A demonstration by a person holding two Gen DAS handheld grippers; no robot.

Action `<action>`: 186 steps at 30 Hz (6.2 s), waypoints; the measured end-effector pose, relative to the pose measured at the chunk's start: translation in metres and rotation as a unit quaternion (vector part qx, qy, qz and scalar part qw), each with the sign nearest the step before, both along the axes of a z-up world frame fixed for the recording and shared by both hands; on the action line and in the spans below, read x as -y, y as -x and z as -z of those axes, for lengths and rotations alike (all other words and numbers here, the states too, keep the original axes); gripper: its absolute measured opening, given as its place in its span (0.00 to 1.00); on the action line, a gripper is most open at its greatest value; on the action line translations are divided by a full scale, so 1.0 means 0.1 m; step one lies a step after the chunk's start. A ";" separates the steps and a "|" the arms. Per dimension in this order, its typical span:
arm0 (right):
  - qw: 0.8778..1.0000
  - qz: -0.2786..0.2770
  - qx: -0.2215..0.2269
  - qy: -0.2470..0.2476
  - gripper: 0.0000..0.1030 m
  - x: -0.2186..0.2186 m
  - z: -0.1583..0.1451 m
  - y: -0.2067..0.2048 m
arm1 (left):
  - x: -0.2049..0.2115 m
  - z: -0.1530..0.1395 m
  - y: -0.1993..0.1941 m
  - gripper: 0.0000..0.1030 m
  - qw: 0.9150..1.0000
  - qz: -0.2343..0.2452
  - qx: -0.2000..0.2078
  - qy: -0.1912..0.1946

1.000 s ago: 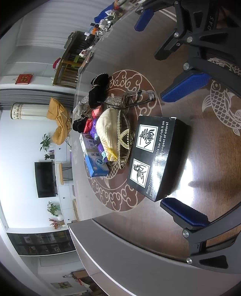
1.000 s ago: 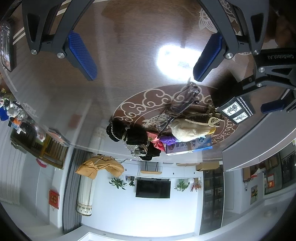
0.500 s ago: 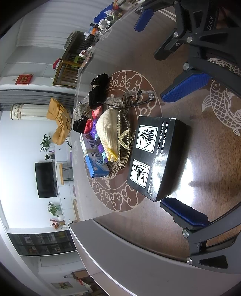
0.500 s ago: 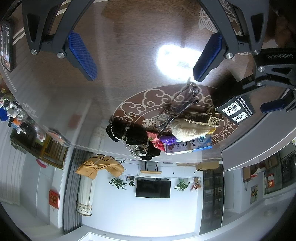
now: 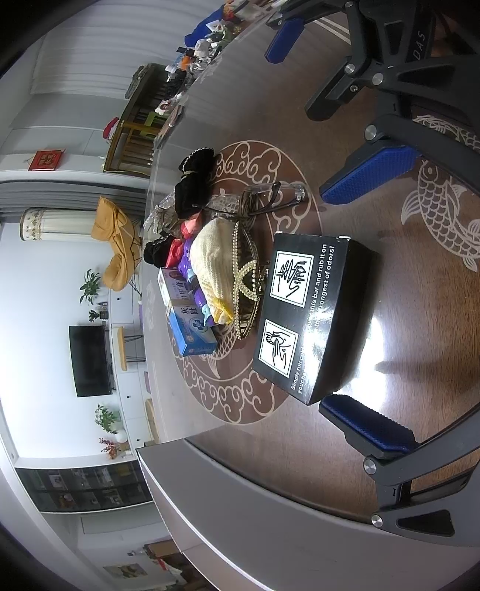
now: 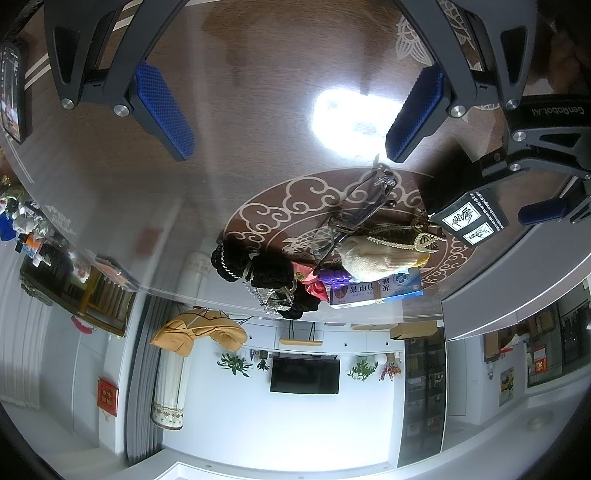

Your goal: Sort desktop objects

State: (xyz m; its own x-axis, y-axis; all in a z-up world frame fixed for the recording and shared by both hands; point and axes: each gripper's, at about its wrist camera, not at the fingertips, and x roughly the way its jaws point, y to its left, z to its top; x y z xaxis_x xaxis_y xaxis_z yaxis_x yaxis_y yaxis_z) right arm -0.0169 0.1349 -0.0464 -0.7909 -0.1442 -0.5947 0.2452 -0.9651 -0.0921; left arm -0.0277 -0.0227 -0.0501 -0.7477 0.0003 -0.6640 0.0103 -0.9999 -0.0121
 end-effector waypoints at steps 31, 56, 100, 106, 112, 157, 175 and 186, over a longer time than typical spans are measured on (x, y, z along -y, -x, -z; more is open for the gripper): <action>1.000 -0.001 0.001 0.001 1.00 0.00 0.00 0.00 | -0.03 0.02 0.00 1.00 1.000 0.002 0.001 0.001; 1.000 -0.001 0.001 0.001 1.00 0.00 0.00 0.00 | -0.02 0.01 0.00 1.00 1.000 0.001 0.001 0.000; 1.000 -0.002 0.006 -0.001 1.00 -0.02 0.03 -0.02 | -0.01 0.02 0.00 1.00 1.000 0.001 0.001 -0.001; 1.000 -0.004 0.016 -0.001 1.00 -0.02 0.05 0.00 | -0.05 0.03 0.00 1.00 1.000 0.001 0.006 -0.003; 1.000 -0.004 0.025 0.008 1.00 -0.06 0.04 0.02 | -0.02 0.04 -0.03 1.00 1.000 -0.009 0.015 -0.013; 0.989 0.002 0.149 -0.013 1.00 0.03 0.27 0.38 | 0.01 0.24 0.16 1.00 0.993 -0.009 0.118 0.005; 0.988 0.001 0.154 -0.007 1.00 0.00 0.28 0.43 | -0.05 0.14 0.53 1.00 0.986 0.056 0.153 0.036; 0.970 -0.014 0.212 0.121 1.00 -0.15 0.12 0.70 | 0.23 0.08 0.25 0.16 0.988 0.074 0.136 0.016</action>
State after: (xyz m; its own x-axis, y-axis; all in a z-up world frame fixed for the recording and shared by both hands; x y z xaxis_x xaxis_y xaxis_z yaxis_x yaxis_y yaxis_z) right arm -0.0867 0.1496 -0.0582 -0.4774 -0.3381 -0.8110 0.2370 -0.9383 0.2517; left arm -0.0528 -0.0453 -0.0586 -0.5354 0.0709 -0.8416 -0.1370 -0.9906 0.0036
